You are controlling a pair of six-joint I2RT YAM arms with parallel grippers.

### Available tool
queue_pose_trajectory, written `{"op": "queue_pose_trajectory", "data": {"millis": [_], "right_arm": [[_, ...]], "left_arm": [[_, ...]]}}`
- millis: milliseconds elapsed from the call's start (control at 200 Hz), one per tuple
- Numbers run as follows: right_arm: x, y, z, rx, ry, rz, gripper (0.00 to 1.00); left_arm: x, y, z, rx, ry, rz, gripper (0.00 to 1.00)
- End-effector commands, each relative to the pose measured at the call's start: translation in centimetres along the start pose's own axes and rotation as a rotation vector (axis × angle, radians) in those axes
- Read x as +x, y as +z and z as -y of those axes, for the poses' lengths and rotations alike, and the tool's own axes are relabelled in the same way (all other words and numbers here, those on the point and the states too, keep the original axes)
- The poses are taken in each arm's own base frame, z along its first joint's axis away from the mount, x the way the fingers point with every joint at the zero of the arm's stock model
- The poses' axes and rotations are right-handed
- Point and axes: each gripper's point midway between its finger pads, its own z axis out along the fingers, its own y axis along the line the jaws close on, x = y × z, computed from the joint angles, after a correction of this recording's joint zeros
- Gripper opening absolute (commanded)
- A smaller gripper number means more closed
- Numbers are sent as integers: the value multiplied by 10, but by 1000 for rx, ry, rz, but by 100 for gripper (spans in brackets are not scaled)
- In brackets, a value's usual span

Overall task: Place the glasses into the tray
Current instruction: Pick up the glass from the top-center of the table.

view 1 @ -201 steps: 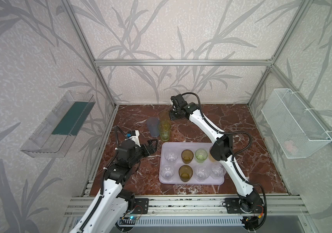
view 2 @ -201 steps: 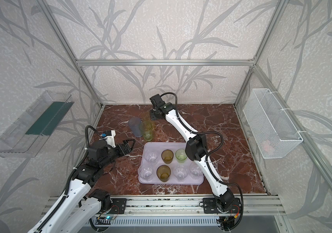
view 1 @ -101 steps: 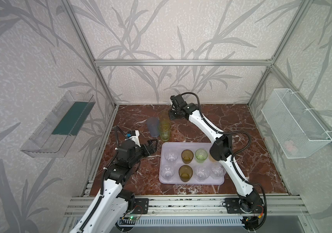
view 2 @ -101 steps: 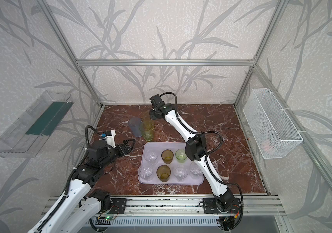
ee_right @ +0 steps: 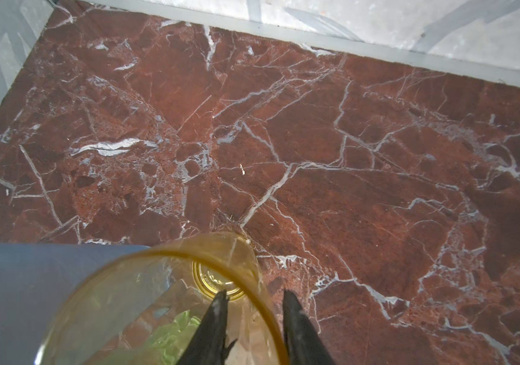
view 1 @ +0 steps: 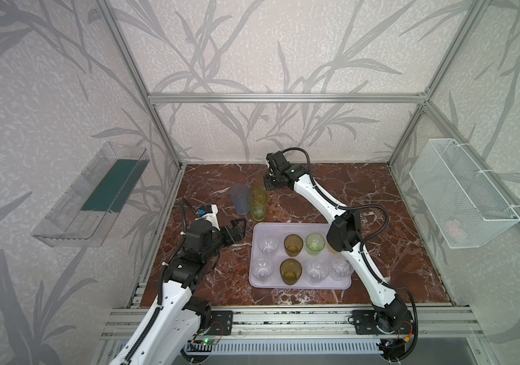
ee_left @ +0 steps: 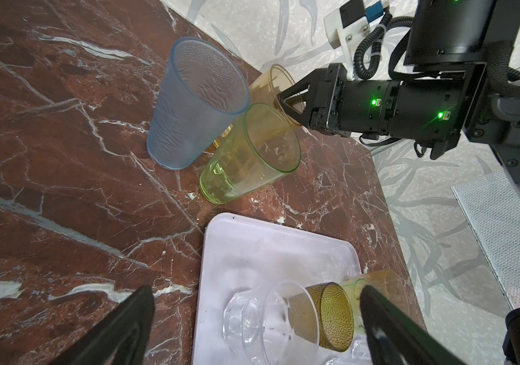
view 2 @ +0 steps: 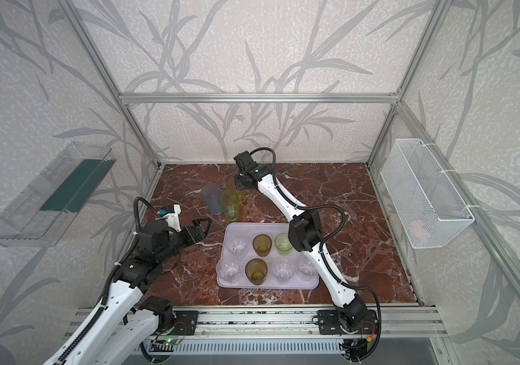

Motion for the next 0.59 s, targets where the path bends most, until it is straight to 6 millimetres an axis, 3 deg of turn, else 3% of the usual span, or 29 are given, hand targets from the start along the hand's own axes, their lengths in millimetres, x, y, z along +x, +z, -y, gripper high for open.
{"op": "queue_pose_trajectory", "data": {"millis": [0,210,590], "right_arm": [[-4,3,7,21,-6,13,31],[-6,0,11,47,-3,22,29],[-7,-8,17,66,5,19,10]], "left_arm": [[1,0,-7,-24,0,9,99],[2,2,-9,-29,-2,8,99],[2,2,-10,-32,-3,8,99]]}}
